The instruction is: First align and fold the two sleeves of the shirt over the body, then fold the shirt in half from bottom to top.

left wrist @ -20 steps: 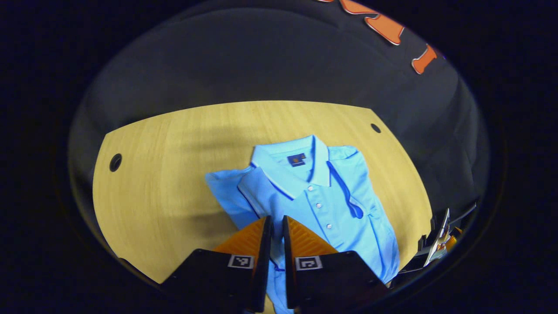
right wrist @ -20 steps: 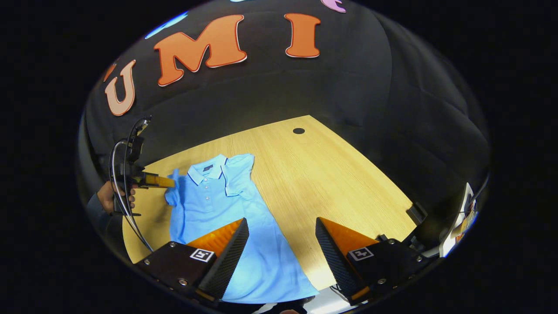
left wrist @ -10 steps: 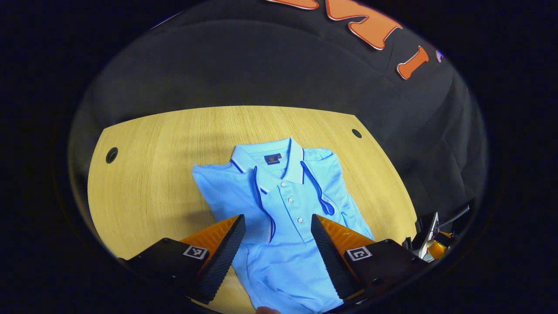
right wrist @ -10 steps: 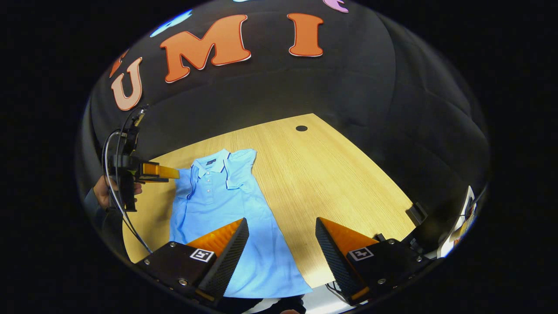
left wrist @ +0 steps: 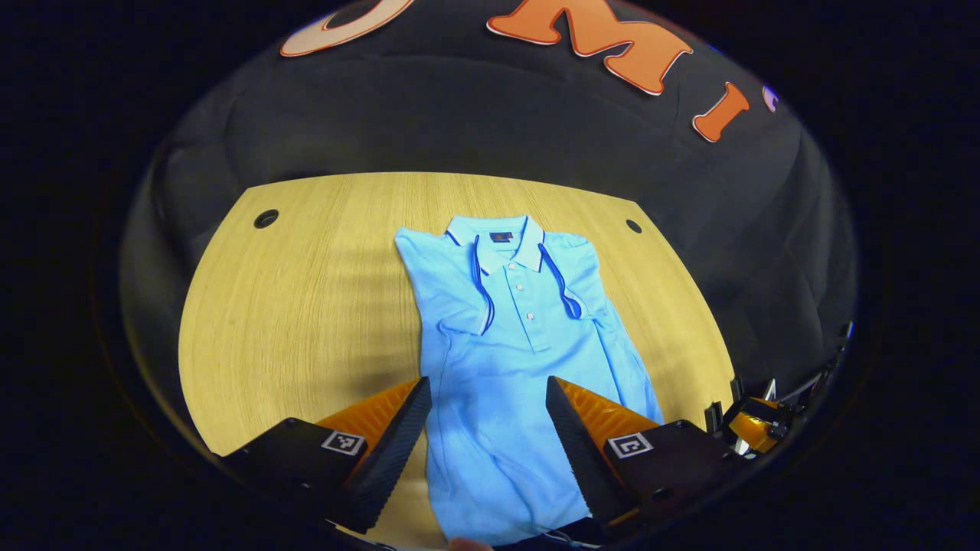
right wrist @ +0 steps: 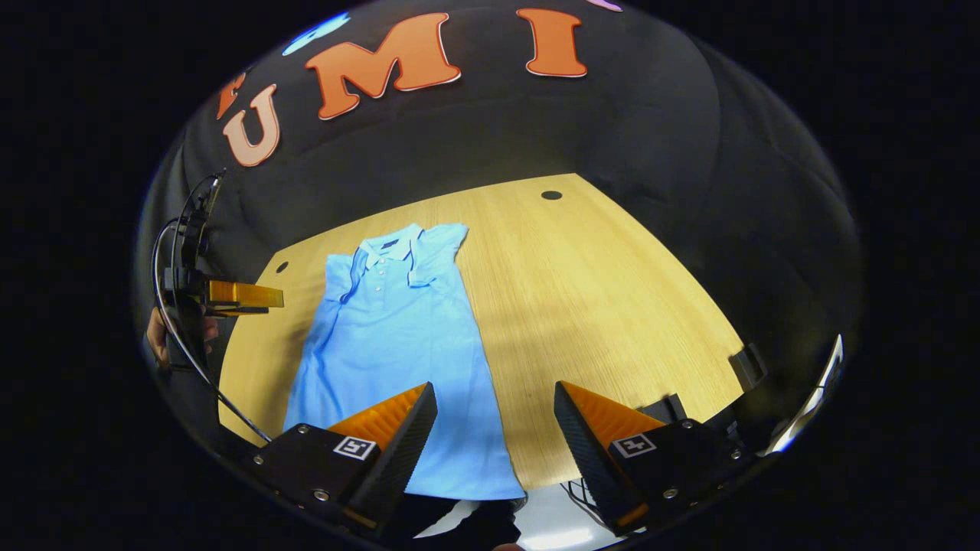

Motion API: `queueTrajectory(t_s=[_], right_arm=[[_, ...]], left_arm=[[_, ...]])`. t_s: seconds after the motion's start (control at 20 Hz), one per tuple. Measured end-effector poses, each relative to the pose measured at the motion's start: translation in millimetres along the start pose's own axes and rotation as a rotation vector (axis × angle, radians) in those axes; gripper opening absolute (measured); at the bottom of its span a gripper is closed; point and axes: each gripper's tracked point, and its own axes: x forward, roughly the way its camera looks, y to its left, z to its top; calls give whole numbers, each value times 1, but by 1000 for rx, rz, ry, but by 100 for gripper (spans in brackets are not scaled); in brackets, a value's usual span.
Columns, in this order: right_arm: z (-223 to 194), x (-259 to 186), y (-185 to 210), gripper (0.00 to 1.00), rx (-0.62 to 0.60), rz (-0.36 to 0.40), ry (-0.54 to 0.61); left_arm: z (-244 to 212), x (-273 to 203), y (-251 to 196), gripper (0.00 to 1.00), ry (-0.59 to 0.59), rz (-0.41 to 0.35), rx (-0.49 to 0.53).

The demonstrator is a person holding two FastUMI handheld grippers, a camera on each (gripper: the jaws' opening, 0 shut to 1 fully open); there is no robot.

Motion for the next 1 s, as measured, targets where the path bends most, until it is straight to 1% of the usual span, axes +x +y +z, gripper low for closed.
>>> queueTrajectory(t_s=[0.2,0.35,0.4,0.45,0.5,0.6,0.75,0.8,0.85,1.0], right_arm=[[-28,-2,-4,96,-34,54,30],[-50,-3,-6,96,-81,79,57],[-57,-1,-5,96,-93,91,68],[-66,0,-4,96,-102,100,80],[-74,2,-3,96,-111,111,93],[-92,7,0,96,-126,129,126],[-113,11,5,96,-142,145,170],[-120,14,6,97,-146,147,184],[-124,16,7,97,-149,146,196],[-135,23,10,96,-156,140,228]], left_arm=[[-48,-26,-4,99,14,53,18],[-84,-42,-10,99,29,77,8],[-97,-46,-11,96,39,87,8],[-109,-48,-9,99,48,102,9],[-121,-50,-8,100,59,115,10],[-147,-53,-7,99,86,132,3],[-185,-55,-5,99,136,139,-14],[-195,-55,-3,96,150,143,-14],[-204,-54,-1,99,166,146,-13],[-230,-53,6,99,210,165,14]])
